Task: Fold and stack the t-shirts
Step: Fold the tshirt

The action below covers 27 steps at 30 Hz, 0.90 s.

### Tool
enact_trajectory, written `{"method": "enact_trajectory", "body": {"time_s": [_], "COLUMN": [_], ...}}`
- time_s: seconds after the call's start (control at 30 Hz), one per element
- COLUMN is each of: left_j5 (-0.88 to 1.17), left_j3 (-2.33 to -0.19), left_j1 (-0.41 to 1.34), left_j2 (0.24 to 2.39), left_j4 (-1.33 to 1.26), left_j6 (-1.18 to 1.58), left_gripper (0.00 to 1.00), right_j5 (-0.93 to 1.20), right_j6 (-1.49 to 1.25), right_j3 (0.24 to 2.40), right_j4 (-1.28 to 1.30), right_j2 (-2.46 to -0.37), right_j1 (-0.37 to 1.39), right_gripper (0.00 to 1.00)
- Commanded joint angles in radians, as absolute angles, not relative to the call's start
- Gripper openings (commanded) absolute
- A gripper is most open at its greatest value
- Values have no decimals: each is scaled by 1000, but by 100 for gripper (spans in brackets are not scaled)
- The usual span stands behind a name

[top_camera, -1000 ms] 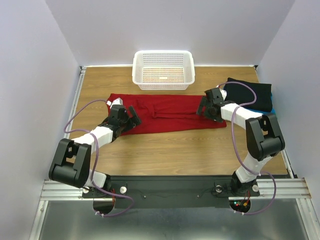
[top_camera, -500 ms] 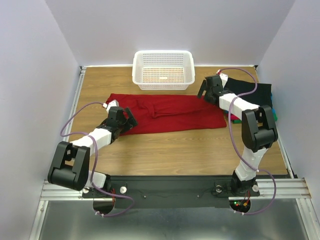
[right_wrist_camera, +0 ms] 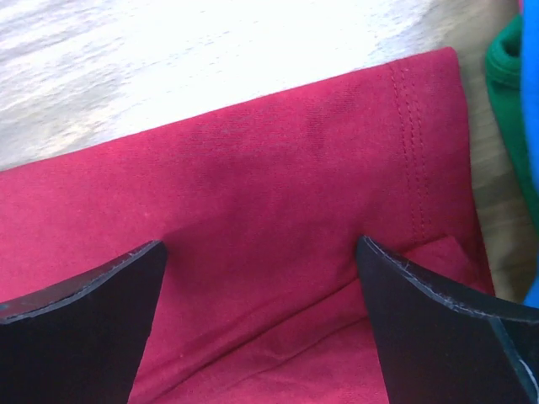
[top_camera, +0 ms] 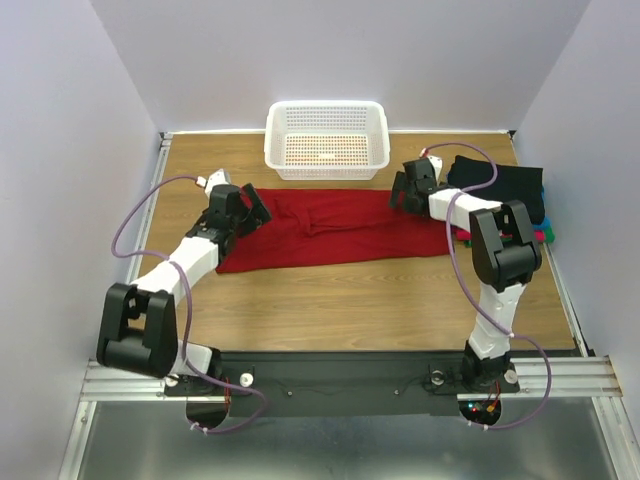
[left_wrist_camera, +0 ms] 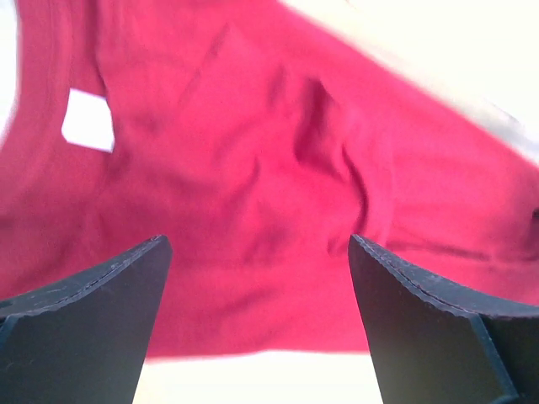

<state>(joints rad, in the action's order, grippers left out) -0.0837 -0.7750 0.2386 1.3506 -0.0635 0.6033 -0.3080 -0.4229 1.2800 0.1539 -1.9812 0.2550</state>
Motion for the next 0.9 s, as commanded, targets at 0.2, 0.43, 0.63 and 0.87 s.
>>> {"method": "enact_trajectory", "body": {"time_s": [0.2,0.43,0.63,0.87], "left_j5": [-5,-92,-111,-112], "left_j3": [-905,-1040,-1315,-1774], "left_j1": [163,63,8,-44], "left_j2": [1689,1828,1998,2331], "left_j4": [-109,-11,98,311], "left_j6": [575,540,465,397], "left_gripper": [98,90,92,92], "right_j5": [-149,-5,58,17], "right_j6": [-550,-688,-854,-1034], "right_j3": [1001,732,650,675], "right_j4": [132,143,147,146], "right_j2": [-1832,-1590,-1511,-1545], "right_j1": [265,397,720,1009], "right_gripper": [100,100,100,100]}}
